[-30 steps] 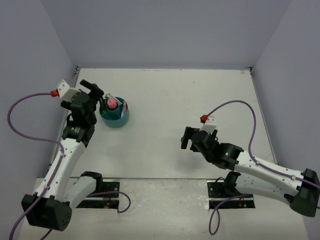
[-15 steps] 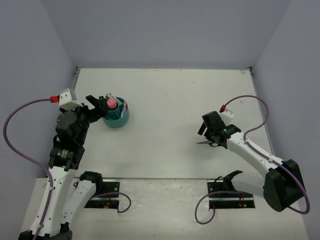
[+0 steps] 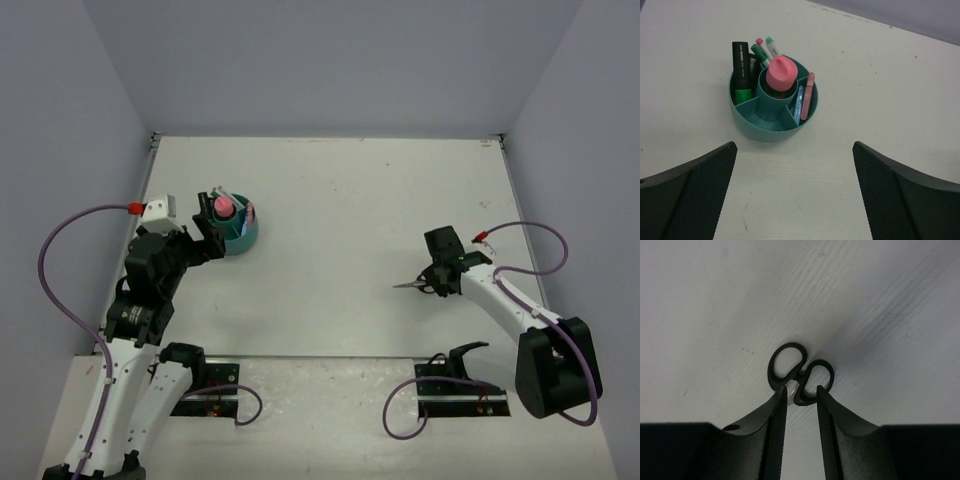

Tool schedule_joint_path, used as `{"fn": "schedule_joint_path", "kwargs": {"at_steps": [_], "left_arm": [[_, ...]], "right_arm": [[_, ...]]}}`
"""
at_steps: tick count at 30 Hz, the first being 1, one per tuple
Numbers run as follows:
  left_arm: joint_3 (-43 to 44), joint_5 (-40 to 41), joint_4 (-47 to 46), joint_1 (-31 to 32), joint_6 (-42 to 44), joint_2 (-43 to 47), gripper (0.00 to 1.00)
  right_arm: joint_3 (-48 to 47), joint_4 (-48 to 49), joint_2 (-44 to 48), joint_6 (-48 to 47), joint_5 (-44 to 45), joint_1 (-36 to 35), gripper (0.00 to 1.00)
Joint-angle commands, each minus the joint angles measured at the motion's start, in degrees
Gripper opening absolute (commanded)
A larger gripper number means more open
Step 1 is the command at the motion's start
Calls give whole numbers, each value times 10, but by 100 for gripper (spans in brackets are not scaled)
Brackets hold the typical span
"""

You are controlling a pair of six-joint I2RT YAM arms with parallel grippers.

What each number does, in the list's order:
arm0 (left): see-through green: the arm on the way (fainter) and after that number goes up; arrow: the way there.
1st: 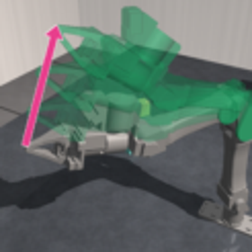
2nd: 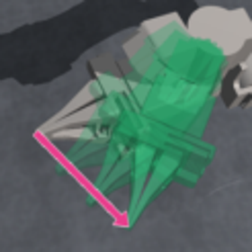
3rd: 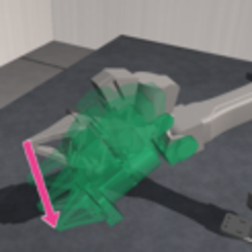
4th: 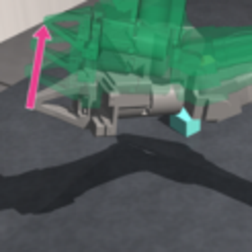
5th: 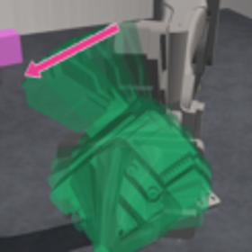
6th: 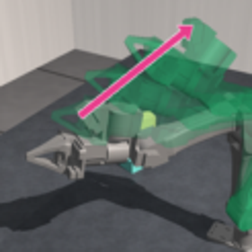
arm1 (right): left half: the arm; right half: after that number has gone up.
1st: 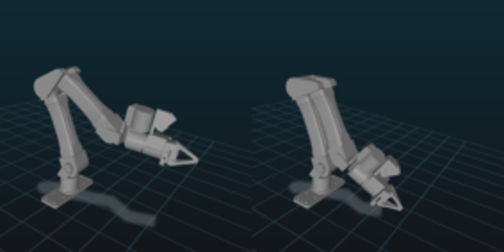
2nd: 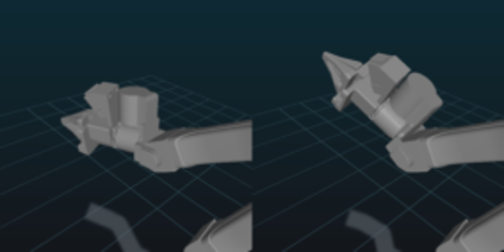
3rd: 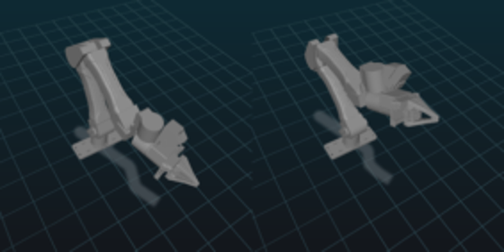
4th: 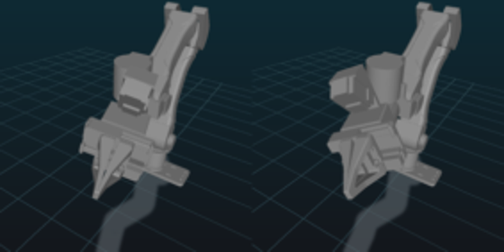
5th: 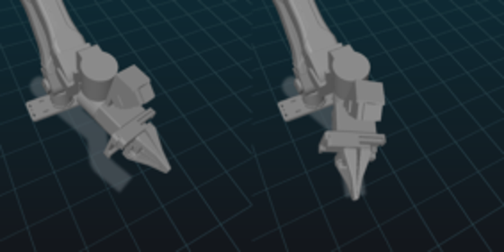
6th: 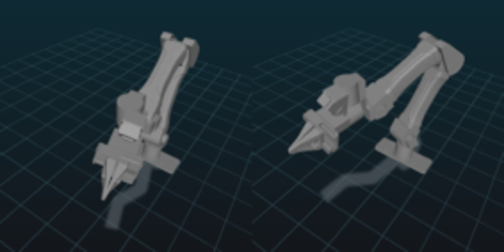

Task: Sort the stationery into containers
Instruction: Pick up the scissors from the center of the board.

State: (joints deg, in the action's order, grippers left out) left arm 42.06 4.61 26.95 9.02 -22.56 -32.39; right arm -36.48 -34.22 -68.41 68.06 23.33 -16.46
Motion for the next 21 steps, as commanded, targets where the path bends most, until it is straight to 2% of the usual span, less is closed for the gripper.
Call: {"fn": "schedule_joint_path", "kwargs": {"at_steps": [1, 7, 21], "left_arm": [[-7, -17, -7, -3, 23, 23, 100], [-14, -18, -14, -3, 23, 39, 100], [-15, -22, -14, -1, 24, 51, 100]], "right_arm": [[17, -46, 21, 111, -3, 15, 32], [27, -66, 36, 147, -9, 18, 31], [-18, -65, -68, 151, -32, 32, 31]]}}
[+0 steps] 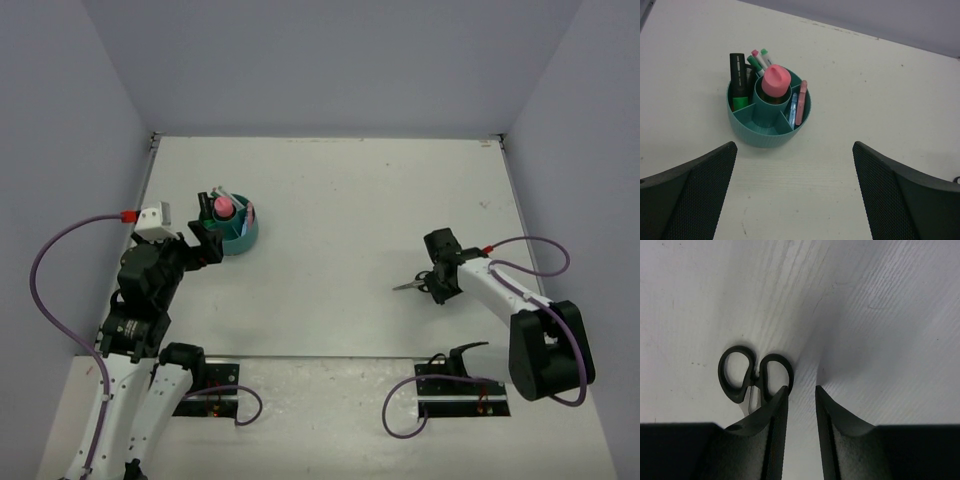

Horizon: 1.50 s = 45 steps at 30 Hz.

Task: Sort the stationery into containers
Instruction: Pick up the scissors from the center of the board.

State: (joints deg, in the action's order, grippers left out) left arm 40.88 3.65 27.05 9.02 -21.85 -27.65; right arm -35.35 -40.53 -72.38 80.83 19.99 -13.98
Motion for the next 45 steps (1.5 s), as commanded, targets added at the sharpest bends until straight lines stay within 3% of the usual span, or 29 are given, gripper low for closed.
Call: {"fn": "schedule_joint_path", "kwargs": {"at_steps": [1, 16, 18, 24, 28, 38, 42, 43, 45], "left_arm": [[-3, -13, -15, -1, 17, 3, 100], [-4, -17, -16, 3, 18, 3, 100], [-5, -17, -16, 4, 18, 4, 100], [-4, -17, -16, 5, 18, 2, 100], [-3, -17, -16, 5, 18, 2, 100], [2, -36, -16, 7, 20, -4, 100], [-22, -193, -67, 7, -21, -20, 100], [-24, -202, -90, 7, -35, -24, 100], [-73, -348, -204, 8, -99, -52, 100]], "right_arm": [[-30, 2, -38, 22, -3, 8, 31], [-46, 25, -54, 11, -22, 18, 30], [-55, 23, -70, 10, -26, 18, 24], [-56, 19, -76, 21, -33, 18, 23], [-56, 25, -76, 15, -31, 18, 0], [-32, 66, -38, -47, -18, 18, 0], [-5, 130, 74, -126, -3, -15, 0], [-3, 137, 79, -139, -1, -25, 0], [4, 168, 142, -191, -9, -61, 0]]}}
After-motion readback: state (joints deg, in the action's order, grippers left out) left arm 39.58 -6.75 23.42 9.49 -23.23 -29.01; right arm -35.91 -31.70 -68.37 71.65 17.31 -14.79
